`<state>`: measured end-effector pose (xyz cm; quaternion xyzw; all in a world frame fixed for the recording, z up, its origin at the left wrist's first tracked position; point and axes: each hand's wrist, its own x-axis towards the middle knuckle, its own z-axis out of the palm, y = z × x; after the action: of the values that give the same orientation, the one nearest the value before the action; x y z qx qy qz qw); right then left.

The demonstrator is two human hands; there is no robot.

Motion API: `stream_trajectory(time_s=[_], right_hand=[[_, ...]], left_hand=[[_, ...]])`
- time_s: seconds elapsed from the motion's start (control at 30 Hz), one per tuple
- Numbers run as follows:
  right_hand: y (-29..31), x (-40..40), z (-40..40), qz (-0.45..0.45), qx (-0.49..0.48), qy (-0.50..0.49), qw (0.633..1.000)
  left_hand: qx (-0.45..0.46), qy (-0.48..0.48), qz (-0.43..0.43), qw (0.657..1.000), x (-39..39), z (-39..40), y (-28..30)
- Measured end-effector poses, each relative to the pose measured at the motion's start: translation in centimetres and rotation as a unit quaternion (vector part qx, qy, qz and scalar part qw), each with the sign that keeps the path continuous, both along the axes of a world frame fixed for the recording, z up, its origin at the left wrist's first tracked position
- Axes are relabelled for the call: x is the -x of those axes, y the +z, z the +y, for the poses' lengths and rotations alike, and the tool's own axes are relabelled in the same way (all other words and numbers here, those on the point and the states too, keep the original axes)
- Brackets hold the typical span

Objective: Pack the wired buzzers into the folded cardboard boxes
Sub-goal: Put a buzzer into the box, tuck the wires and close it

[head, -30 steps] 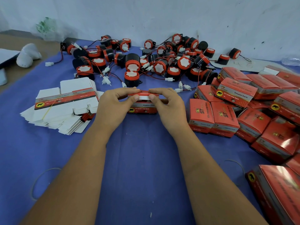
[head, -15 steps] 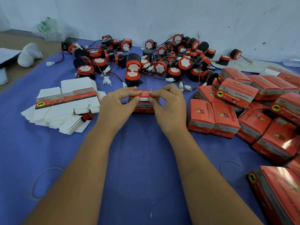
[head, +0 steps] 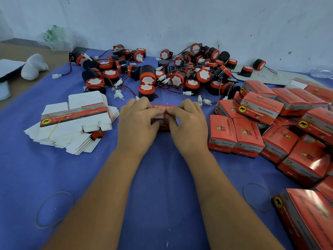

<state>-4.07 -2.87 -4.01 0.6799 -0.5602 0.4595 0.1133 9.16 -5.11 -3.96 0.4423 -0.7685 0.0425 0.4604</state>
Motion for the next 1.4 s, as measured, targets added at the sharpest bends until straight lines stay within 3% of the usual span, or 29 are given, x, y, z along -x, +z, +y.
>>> stream_trajectory(time_s=[0.1, 0.23, 0.4, 0.77, 0.93, 1.13, 1.4], right_hand=[[-0.2, 0.1, 0.0, -0.021, -0.037, 0.016, 0.999], [-0.4, 0.0, -0.1, -0.105, -0.075, 0.028, 0.991], [-0.2, 0.2, -0.2, -0.141, -0.083, 0.031, 0.986], [-0.1, 0.5, -0.3, -0.140, -0.080, 0.036, 0.986], [-0.3, 0.5, 0.0, -0.139, -0.085, 0.057, 0.985], [-0.3, 0.3, -0.3, -0.049, -0.115, 0.046, 0.991], [-0.2, 0.0, -0.7, 0.018, -0.127, -0.006, 0.992]], left_hand=[[-0.052, -0.015, 0.025, 0.998, 0.0, 0.3, 0.0], [-0.126, -0.068, 0.131, 0.981, -1.3, 0.3, 0.3], [-0.142, -0.060, 0.175, 0.972, -1.7, 0.4, 0.8], [-0.192, -0.049, 0.263, 0.944, -1.7, 0.0, 0.7], [-0.147, -0.055, 0.202, 0.967, -1.6, 0.0, 0.3], [-0.123, -0.071, 0.060, 0.988, -1.3, 0.2, 0.2], [-0.073, -0.024, -0.003, 0.997, -0.3, 0.1, 0.1]])
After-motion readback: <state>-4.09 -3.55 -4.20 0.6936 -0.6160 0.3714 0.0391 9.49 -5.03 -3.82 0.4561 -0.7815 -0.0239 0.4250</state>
